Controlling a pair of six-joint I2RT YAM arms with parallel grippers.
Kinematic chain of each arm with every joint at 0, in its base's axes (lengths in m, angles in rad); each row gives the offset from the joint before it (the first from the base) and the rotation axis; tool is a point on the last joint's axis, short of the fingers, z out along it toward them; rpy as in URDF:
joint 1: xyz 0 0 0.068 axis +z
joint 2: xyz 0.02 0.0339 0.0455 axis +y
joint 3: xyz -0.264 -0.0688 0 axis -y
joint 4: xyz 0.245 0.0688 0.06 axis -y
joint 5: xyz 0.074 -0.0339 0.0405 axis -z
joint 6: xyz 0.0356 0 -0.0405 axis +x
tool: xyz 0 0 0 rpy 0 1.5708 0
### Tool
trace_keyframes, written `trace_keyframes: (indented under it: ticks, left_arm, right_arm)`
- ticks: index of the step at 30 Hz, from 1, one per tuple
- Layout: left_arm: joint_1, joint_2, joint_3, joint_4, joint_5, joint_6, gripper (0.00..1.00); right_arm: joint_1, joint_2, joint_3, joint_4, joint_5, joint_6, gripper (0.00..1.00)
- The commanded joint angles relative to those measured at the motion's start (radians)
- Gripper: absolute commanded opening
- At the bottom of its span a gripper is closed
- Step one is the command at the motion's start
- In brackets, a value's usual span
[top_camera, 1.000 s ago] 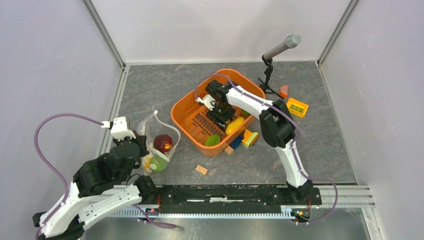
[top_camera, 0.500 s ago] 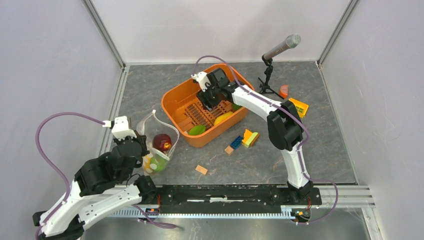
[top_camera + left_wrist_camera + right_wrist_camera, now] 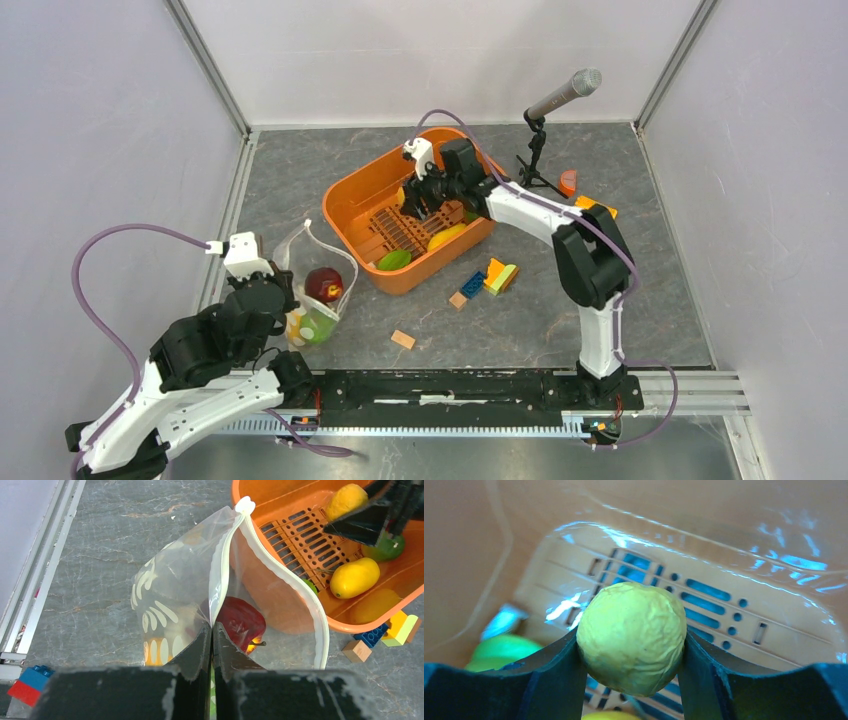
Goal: Place the food in the zip-top bag and seal the zipper
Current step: Pick up the fake fruit from the bin, then place the fake fruit in the zipper food storage bag.
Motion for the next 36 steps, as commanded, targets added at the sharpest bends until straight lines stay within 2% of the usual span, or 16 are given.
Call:
trace_keyframes:
  ticks: [1, 6, 12, 17, 26, 33, 36]
  left_arm:
    - [-0.003, 0.005, 0.013, 0.014, -0.015, -0.057, 0.06]
    - [-0.002, 0.010, 0.022, 0.048, 0.060, -0.046, 0.06]
    - [-0.002, 0.009, 0.023, 0.090, 0.203, -0.036, 0.07]
    - [-0.003, -0.006, 0.006, 0.126, 0.295, -0.042, 0.07]
    - [-0.002, -0.012, 0.025, 0.104, 0.365, -0.040, 0.08]
    - [-0.002, 0.014, 0.044, 0.102, 0.390, -0.059, 0.08]
    - [-0.002, 0.009, 0.061, 0.113, 0.404, -0.071, 0.08]
  right_arm:
    - [0.004, -0.210, -0.151, 0.303, -0.230, 0.033, 0.05]
    - [0.049, -0.365, -0.298, 0.435, -0.327, 0.052, 0.05]
    - [0.203, -0.478, -0.331, 0.311, -0.284, -0.043, 0.06]
    - [0.347, -0.530, -0.374, 0.298, -0.218, -0.053, 0.08]
    - [0.498, -0.526, -0.413, 0.259, -0.066, -0.046, 0.10]
    - [0.571, -0.445, -0.305, 0.126, 0.178, -0.092, 0.14]
    - [0.573, -0.419, -0.273, 0.079, 0.278, -0.074, 0.22]
